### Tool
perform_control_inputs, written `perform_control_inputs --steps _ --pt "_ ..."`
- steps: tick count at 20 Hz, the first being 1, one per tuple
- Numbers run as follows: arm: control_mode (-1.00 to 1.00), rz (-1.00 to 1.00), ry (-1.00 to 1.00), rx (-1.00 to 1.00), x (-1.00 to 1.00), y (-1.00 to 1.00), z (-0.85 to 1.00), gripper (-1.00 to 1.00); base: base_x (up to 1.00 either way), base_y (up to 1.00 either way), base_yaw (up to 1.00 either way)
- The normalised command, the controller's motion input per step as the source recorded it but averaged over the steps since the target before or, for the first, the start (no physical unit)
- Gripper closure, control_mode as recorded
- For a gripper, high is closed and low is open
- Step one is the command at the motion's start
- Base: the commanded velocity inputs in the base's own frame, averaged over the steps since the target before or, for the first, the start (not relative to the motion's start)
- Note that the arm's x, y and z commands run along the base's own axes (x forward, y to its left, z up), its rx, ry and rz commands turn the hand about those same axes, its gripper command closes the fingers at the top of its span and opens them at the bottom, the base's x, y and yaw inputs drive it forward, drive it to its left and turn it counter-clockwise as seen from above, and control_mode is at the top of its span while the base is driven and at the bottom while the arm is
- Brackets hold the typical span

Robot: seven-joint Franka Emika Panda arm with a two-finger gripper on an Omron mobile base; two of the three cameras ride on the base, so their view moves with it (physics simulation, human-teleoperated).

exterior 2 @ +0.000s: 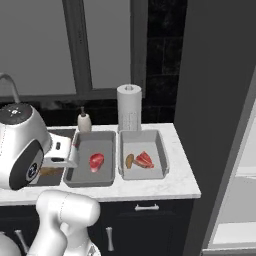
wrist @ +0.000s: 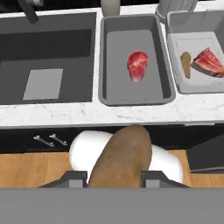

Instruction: Place one sweet potato and one steak in each tupperware on the nearby counter, to pack two identical lunches.

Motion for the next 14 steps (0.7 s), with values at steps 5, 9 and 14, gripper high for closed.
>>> perform_control_inputs --steps 5,9,14 --pt "-1.0 0.12 0.25 0.0 0.93 0.0 0.0 1.0 0.0 0.0 0.0" --pt "-1.0 0.01 0.12 -0.02 1.0 0.0 -0.1 1.0 0.0 0.0 0.0" --pt "-1.0 0.0 0.14 -0.06 1.0 0.06 -0.56 1.0 0.0 0.0 0.0"
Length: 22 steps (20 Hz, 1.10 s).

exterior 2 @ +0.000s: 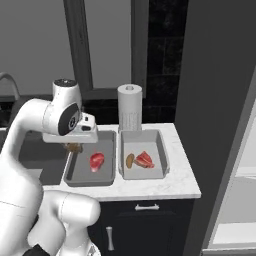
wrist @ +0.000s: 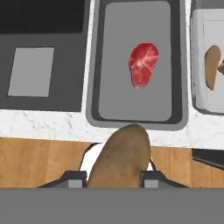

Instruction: Place one sweet potato and one steak in each tupperware on the nearby counter, to pack two identical lunches.

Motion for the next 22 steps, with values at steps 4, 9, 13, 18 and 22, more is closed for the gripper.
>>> perform_control_inputs --steps 4,9,13,18,22 --pt "-1.0 0.0 0.3 -0.01 1.0 0.27 -0.97 1.0 0.0 0.0 0.0" --pt "-1.0 0.03 0.25 0.0 1.0 0.64 -0.8 1.0 0.0 0.0 0.0" --pt "-1.0 0.04 0.11 -0.01 1.0 0.14 -0.22 1.0 0.0 0.0 0.0" --pt "-1.0 0.0 0.01 -0.01 0.53 0.0 -0.06 1.0 0.0 0.0 0.0" --pt "-1.0 0.0 0.0 0.0 0.28 0.0 -0.21 1.0 0.0 0.0 0.0"
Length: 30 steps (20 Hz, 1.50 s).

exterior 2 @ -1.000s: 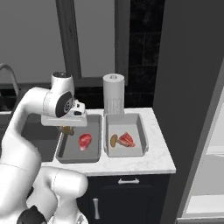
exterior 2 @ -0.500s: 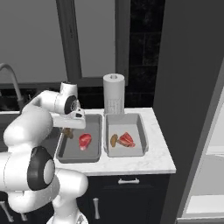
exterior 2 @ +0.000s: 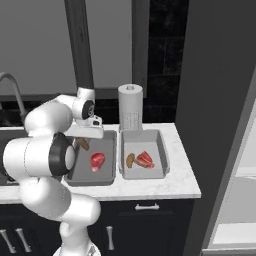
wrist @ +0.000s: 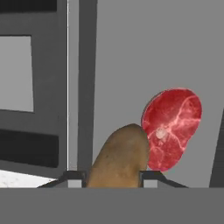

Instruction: Place one sweet potato and one steak in each tupperware on the nearby counter, to pack two identical lunches.

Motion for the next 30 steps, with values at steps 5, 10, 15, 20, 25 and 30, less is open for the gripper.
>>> perform_control_inputs --steps 5,10,15,20,25,30 --pt "-1.0 0.0 0.0 0.0 0.12 0.02 -1.0 1.0 0.0 0.0 0.0" --pt "-1.0 0.0 0.0 0.0 0.08 0.0 -0.41 1.0 0.0 0.0 0.0" --pt "-1.0 0.0 0.0 0.0 0.0 0.02 0.0 1.0 0.0 0.0 0.0" --pt "-1.0 0.0 0.0 0.0 0.0 0.04 0.0 1.0 0.0 0.0 0.0" --pt "-1.0 0.0 0.0 0.0 0.0 0.02 0.07 -1.0 0.0 0.0 0.0" --pt "-1.0 0.0 0.0 -0.04 0.0 0.0 0.16 -1.0 0.0 0.0 0.0"
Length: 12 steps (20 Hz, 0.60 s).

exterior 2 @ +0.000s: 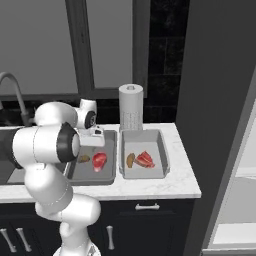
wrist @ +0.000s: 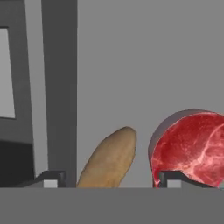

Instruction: Place one sweet potato and one steak in each tupperware on the nearby counter, to pack two identical lunches.

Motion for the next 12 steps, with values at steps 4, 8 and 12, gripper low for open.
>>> perform_control_inputs --steps 4,8,12 --pt "-1.0 0.0 0.0 -0.05 -0.14 0.0 0.47 -1.0 0.0 0.0 0.0" --pt "-1.0 0.0 -0.02 -0.01 -0.8 0.0 0.71 -1.0 0.0 0.0 0.0" --pt "-1.0 0.0 -0.01 0.0 -0.99 0.0 0.63 -1.0 0.0 0.0 0.0"
